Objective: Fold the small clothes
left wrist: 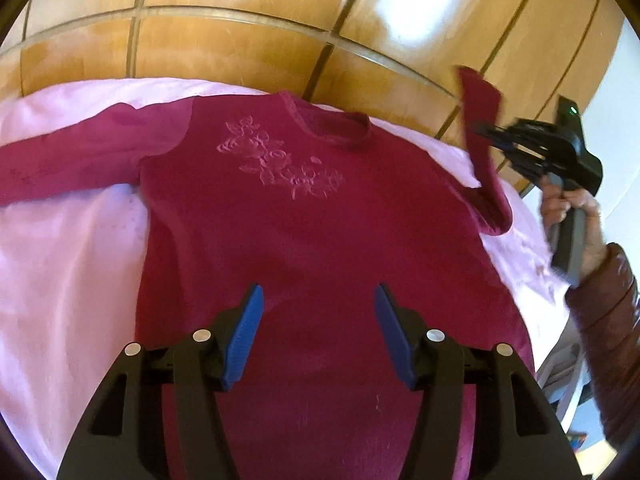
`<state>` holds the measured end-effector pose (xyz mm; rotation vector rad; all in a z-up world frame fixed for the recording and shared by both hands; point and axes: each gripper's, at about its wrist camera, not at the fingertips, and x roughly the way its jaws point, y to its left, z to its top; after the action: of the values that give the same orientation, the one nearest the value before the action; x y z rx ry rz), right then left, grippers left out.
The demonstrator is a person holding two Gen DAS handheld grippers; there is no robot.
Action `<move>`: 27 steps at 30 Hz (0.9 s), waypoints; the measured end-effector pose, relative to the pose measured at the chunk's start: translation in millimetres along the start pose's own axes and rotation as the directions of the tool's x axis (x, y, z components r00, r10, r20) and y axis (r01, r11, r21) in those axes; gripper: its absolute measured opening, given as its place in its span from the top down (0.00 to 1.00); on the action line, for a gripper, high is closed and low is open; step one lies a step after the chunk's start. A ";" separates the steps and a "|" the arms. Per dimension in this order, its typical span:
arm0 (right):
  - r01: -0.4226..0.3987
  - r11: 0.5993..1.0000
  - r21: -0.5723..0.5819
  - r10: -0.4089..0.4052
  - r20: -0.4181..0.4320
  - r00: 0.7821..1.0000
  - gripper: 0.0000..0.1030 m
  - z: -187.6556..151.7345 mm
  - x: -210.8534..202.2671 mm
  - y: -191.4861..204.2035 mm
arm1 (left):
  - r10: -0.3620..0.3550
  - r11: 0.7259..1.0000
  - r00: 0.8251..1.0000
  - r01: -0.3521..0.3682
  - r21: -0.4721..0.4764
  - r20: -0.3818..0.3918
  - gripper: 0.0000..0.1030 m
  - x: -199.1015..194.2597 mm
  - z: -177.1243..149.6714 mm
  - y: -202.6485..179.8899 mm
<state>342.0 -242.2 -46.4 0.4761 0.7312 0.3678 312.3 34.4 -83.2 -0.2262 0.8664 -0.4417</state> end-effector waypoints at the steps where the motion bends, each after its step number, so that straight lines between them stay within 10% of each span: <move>1: -0.010 0.999 -0.031 0.009 -0.027 1.000 0.94 -4.1 13.1 15.5 | 0.002 1.000 1.000 -0.002 -0.008 0.005 0.45 0.3 1.8 1.4; 5: -0.047 0.990 -0.136 0.034 -0.092 0.995 0.78 -17.0 45.8 57.2 | -0.008 0.999 1.000 0.009 -0.042 0.025 0.36 2.4 13.4 9.5; 7: -0.062 0.988 -0.141 0.050 -0.085 0.995 0.51 -22.1 39.6 61.3 | -0.031 0.998 0.999 0.032 -0.060 0.024 0.36 4.7 21.1 12.5; 27: 0.124 0.992 0.024 -0.121 -0.105 0.987 0.24 -151.9 -36.4 -59.6 | -0.109 0.987 0.990 0.097 -0.127 -0.094 0.47 123.7 103.8 -13.9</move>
<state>218.5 -266.1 -156.5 0.4409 0.8630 0.2681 458.7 -33.6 -97.1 -0.3653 0.9851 -0.5000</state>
